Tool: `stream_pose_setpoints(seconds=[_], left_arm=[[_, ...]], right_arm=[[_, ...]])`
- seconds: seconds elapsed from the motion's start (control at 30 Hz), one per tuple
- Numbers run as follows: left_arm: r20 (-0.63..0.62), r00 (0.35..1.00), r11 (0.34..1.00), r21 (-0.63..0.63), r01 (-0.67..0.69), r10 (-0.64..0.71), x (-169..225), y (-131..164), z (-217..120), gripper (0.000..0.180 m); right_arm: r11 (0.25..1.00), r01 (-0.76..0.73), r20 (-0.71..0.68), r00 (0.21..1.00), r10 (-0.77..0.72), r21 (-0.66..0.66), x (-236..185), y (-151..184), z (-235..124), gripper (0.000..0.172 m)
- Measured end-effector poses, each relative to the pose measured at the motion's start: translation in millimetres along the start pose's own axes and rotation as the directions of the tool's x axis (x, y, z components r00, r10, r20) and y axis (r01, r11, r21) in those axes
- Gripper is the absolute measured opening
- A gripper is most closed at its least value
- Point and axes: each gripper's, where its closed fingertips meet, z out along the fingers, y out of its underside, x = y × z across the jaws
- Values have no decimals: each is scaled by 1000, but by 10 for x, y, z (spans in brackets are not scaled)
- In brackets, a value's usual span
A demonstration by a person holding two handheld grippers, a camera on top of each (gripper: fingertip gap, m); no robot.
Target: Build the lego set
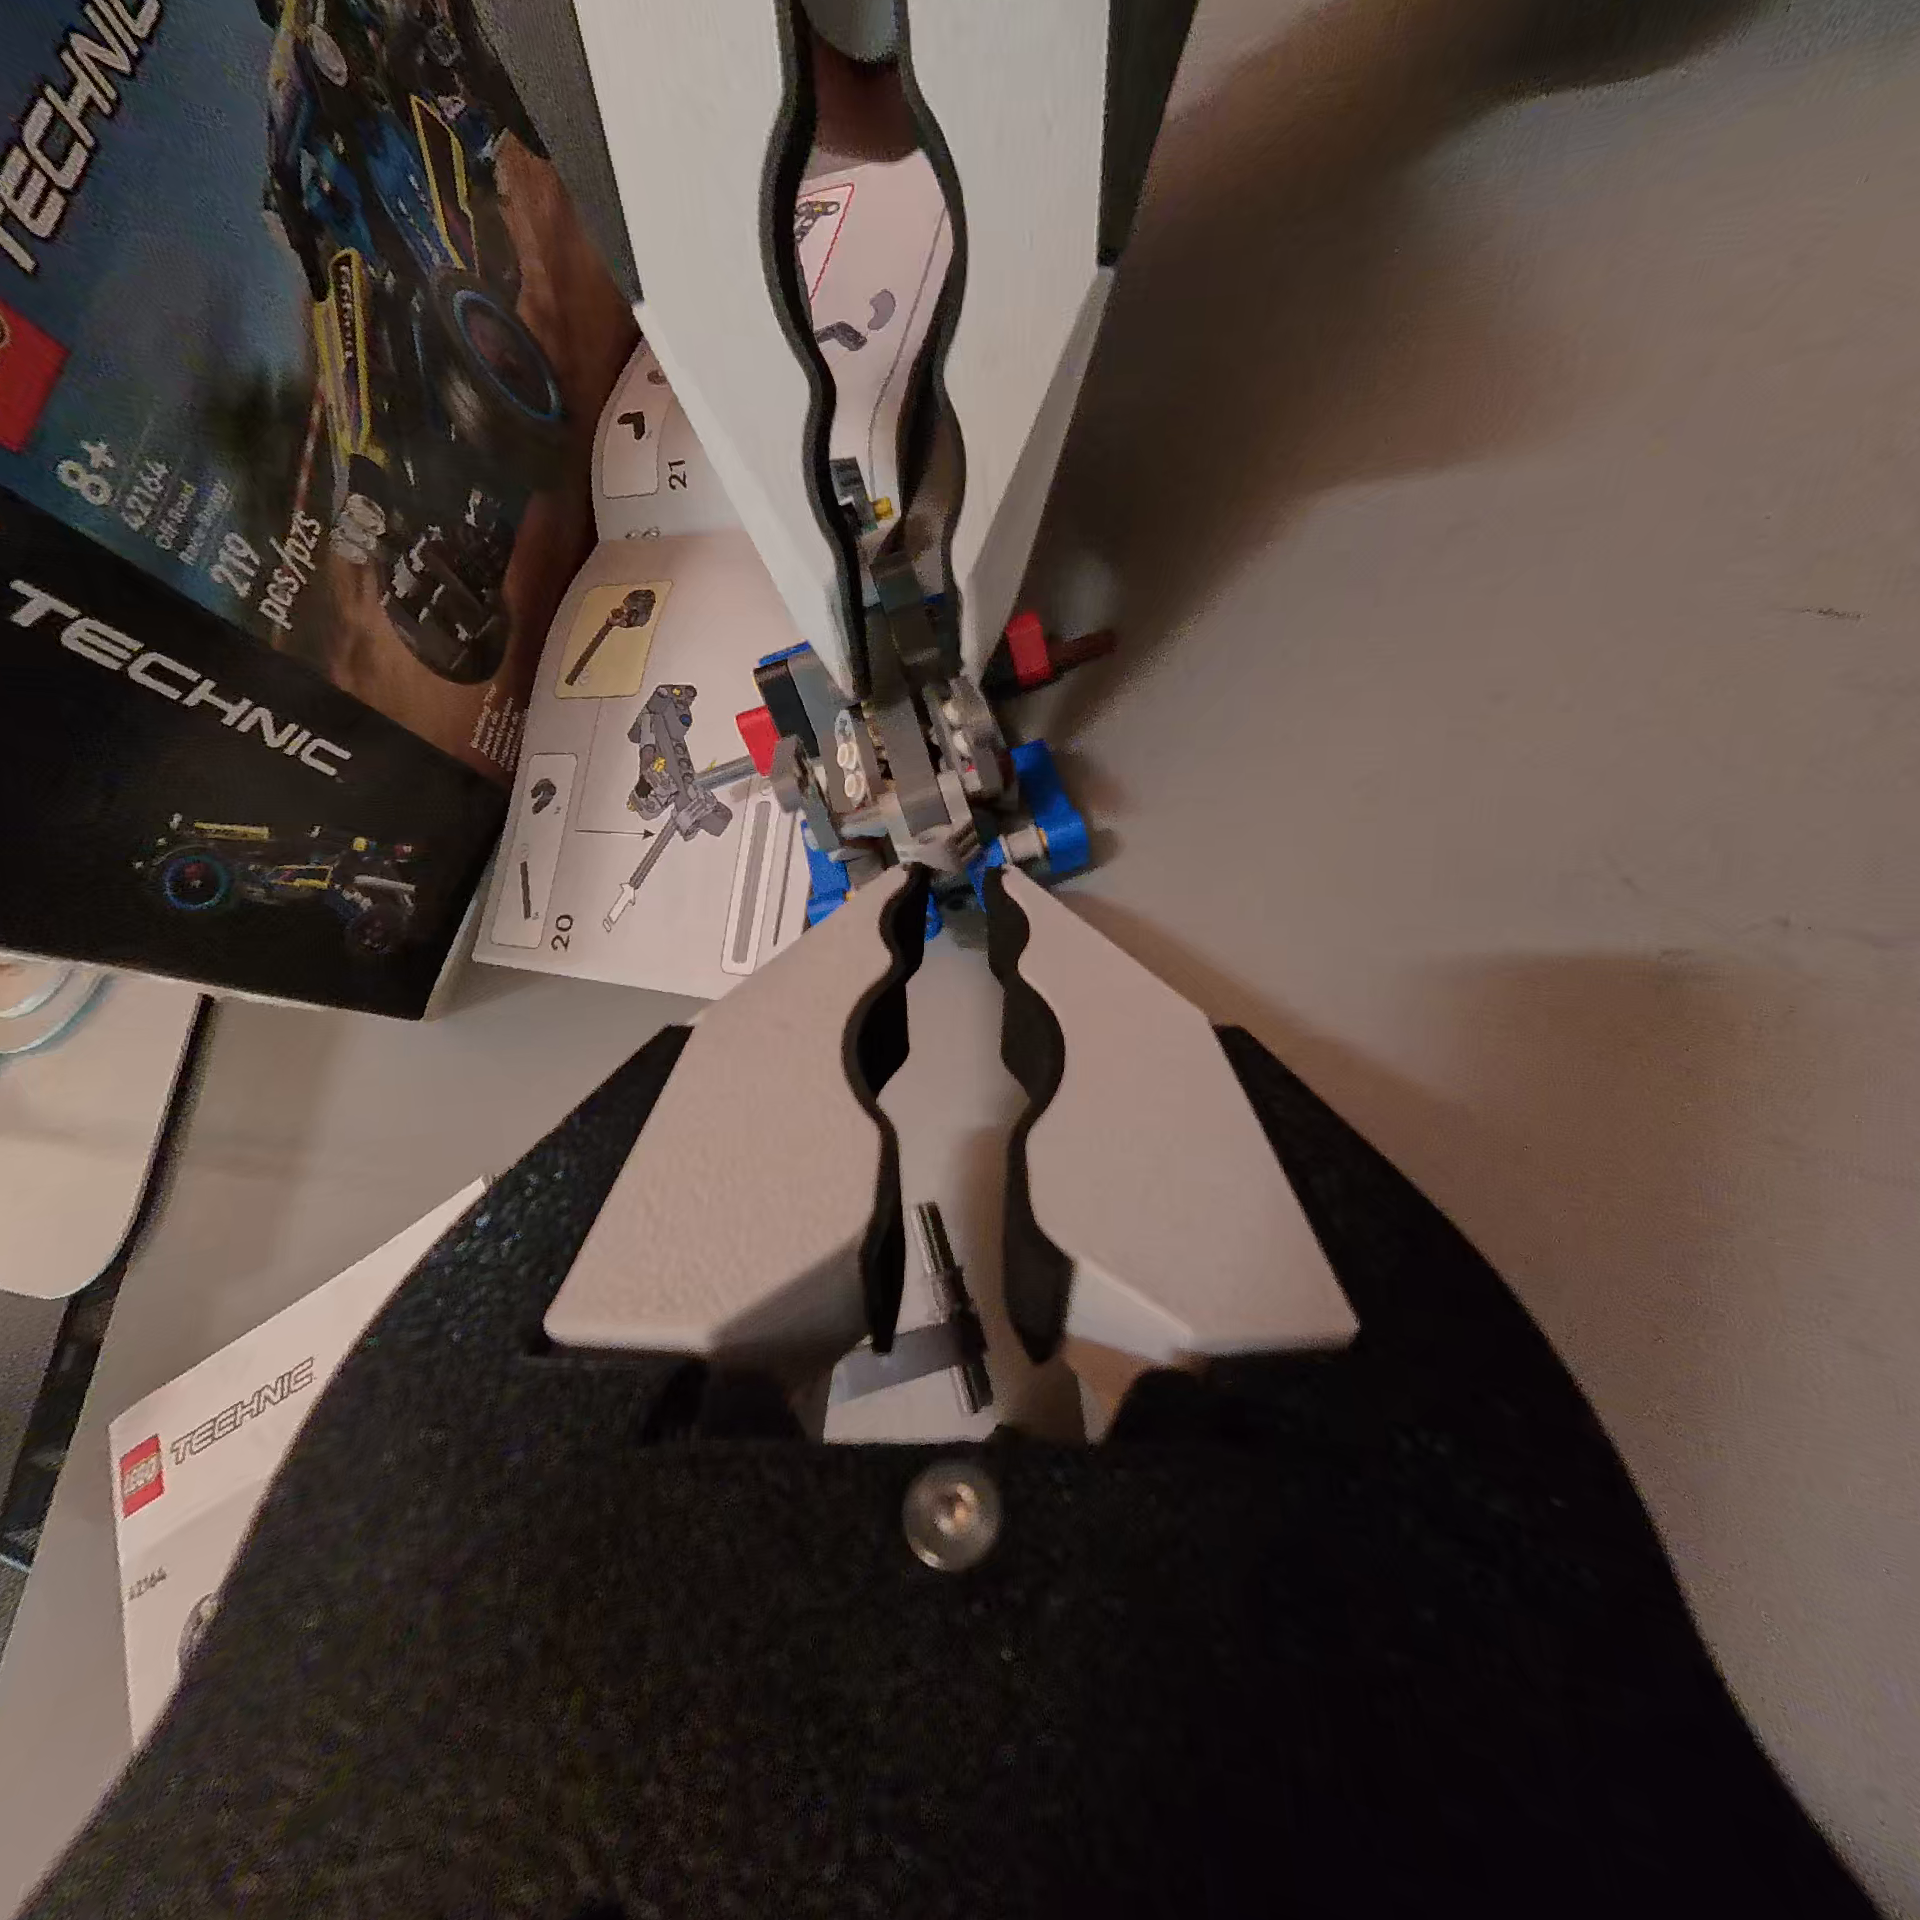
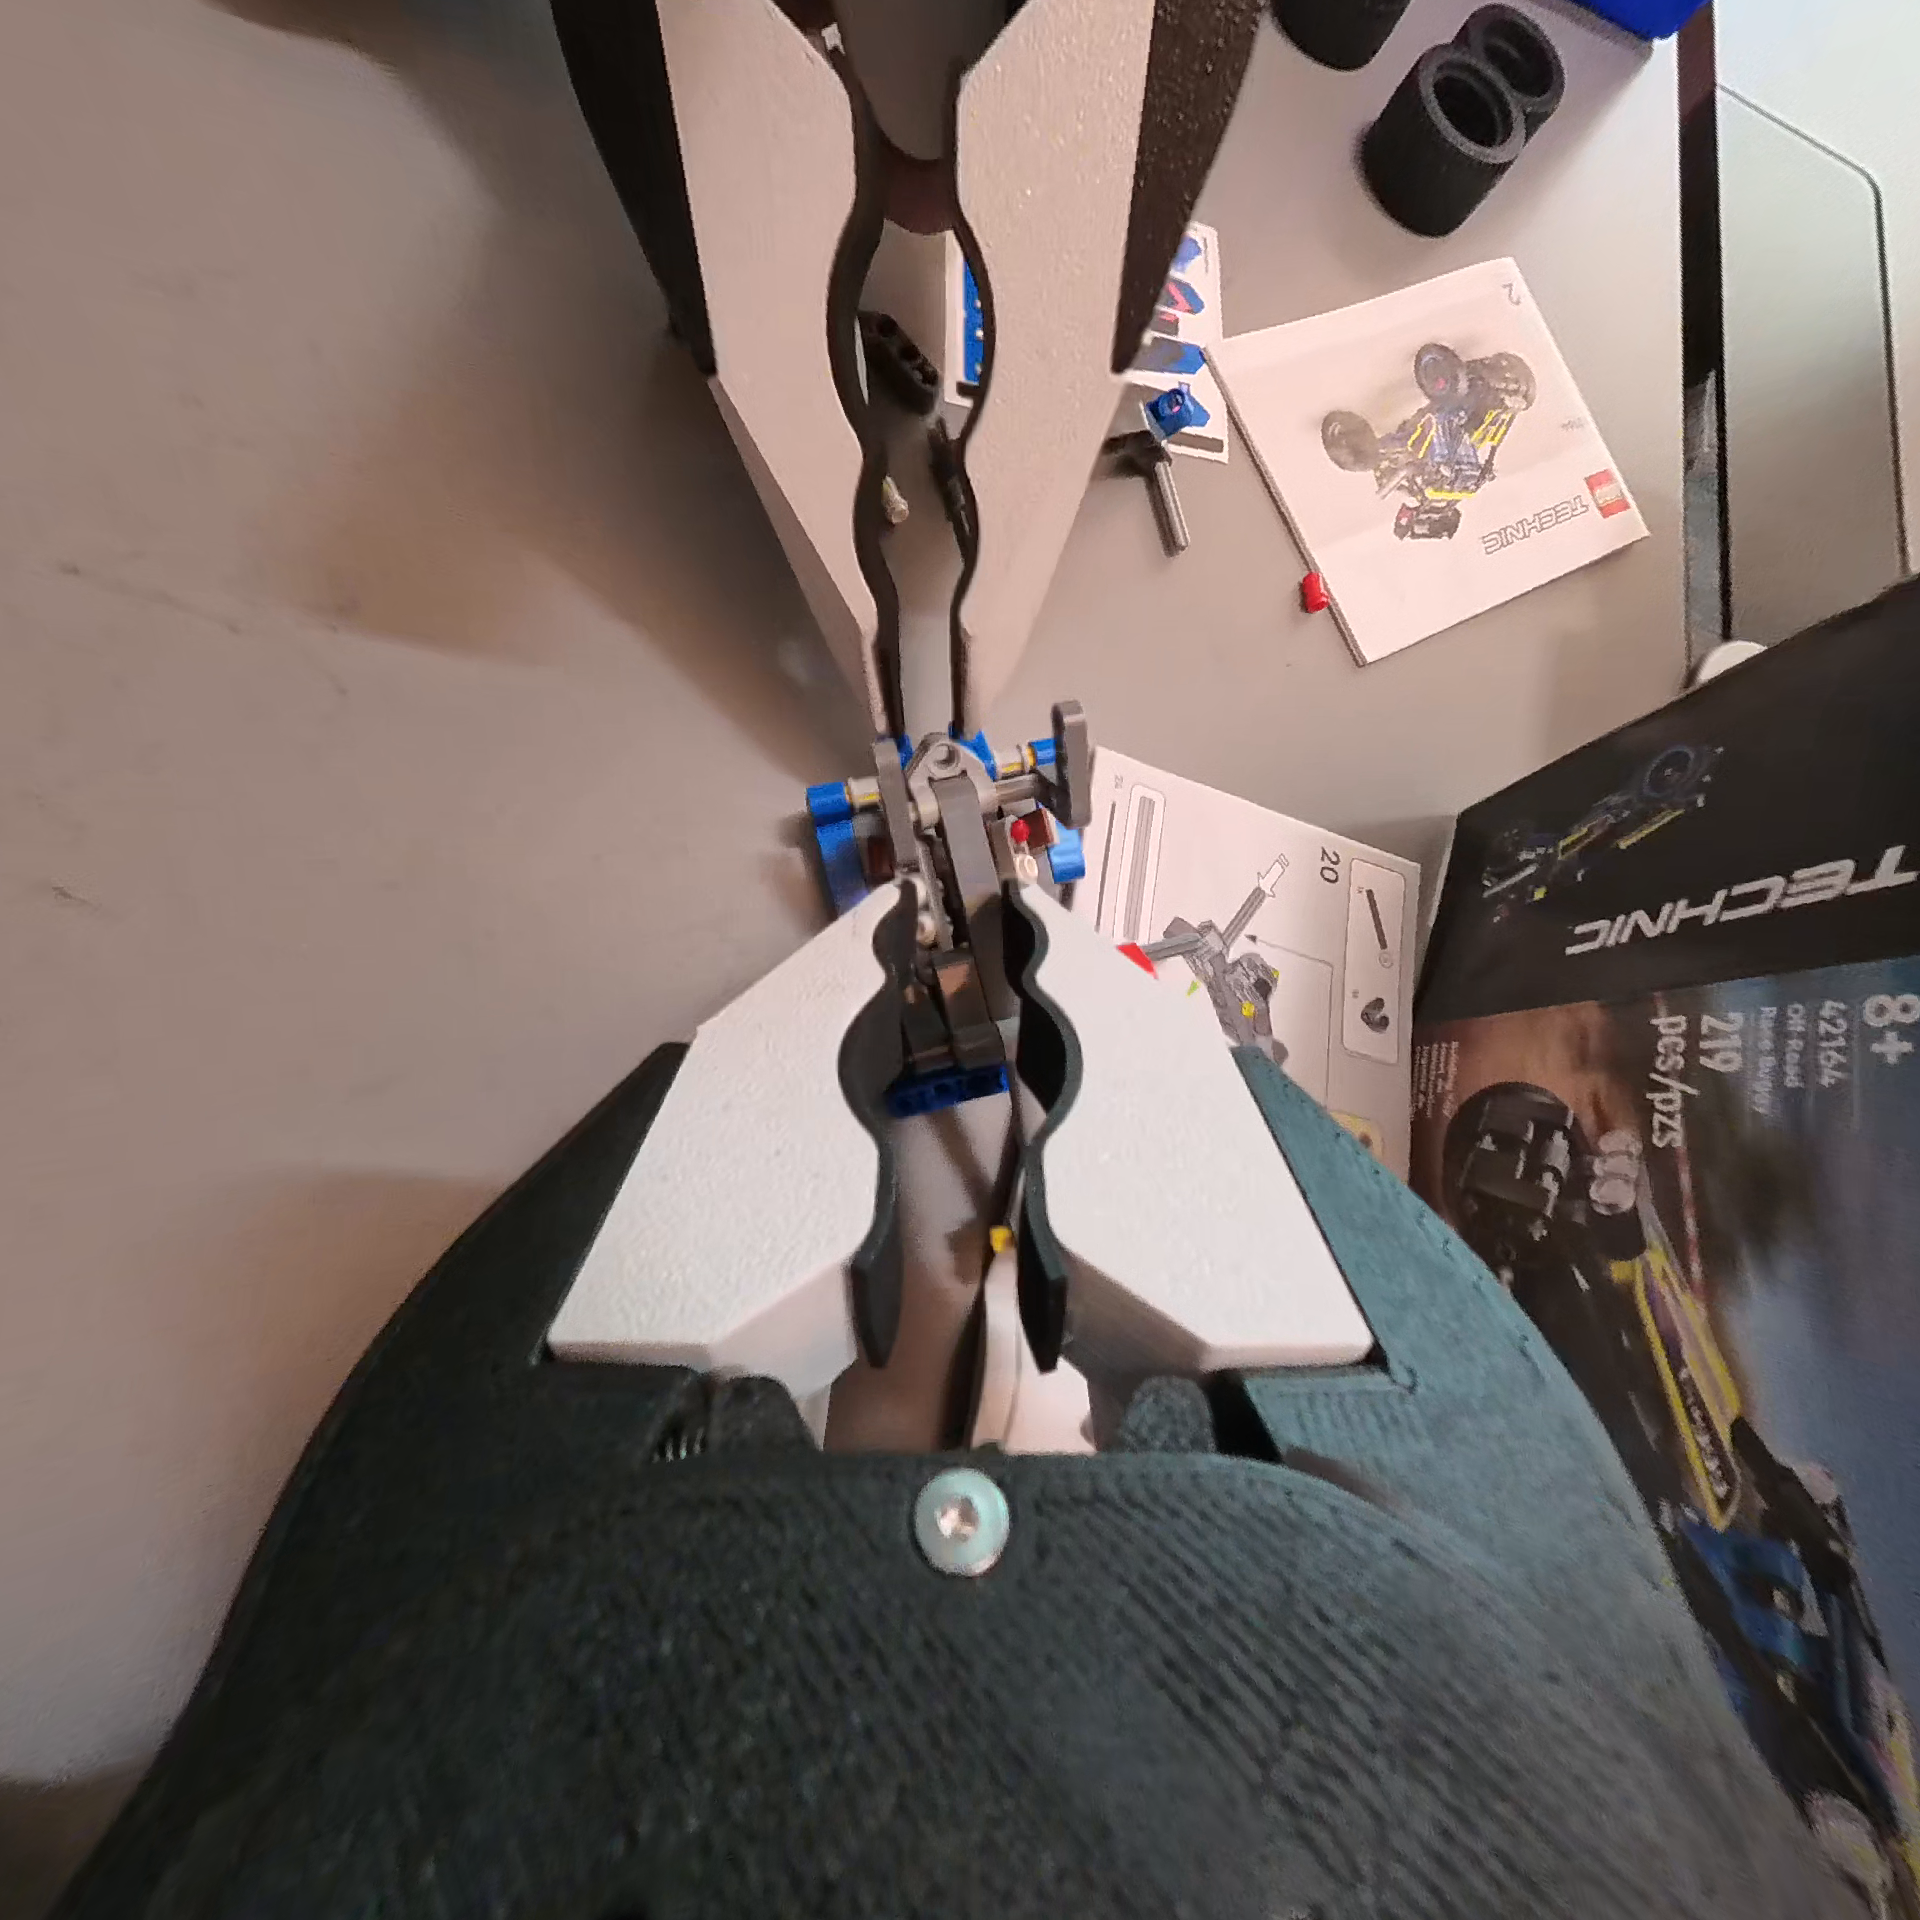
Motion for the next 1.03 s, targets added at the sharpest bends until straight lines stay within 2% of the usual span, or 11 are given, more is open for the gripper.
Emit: stream_pose_setpoints(seconds=[0.03,0.17,0.33,0.5,0.63,0.77,0.87,1.03], left_arm=[[3,1000,1000,-4,-1,1,-5,4,0,7],[-5,1000,1000,-20,4,-5,14,27,27,9],[2,1000,999,-34,4,-4,-11,26,-22,11],[23,999,999,9,40,-40,-68,-48,-76,12],[84,996,991,131,18,-29,-108,-291,-91,9],[76,997,996,92,5,-12,-43,-212,59,10],[61,998,999,46,18,-21,-44,-124,52,7],[58,998,998,51,32,-35,-53,-115,48,6]], right_arm=[[1000,-2,-11,1000,2,0,24,5,-33,13],[1000,-22,-44,999,22,3,104,55,-113,14],[1000,-24,-37,999,23,-20,95,127,-50,21],[1000,-1,-42,999,-1,-30,85,148,1,23],[999,8,-42,999,-9,-36,79,150,7,24],[998,26,-50,998,-29,-53,81,163,20,25],[998,33,-53,998,-36,-56,81,168,20,25],[996,67,-62,996,-70,-53,84,154,26,24]])
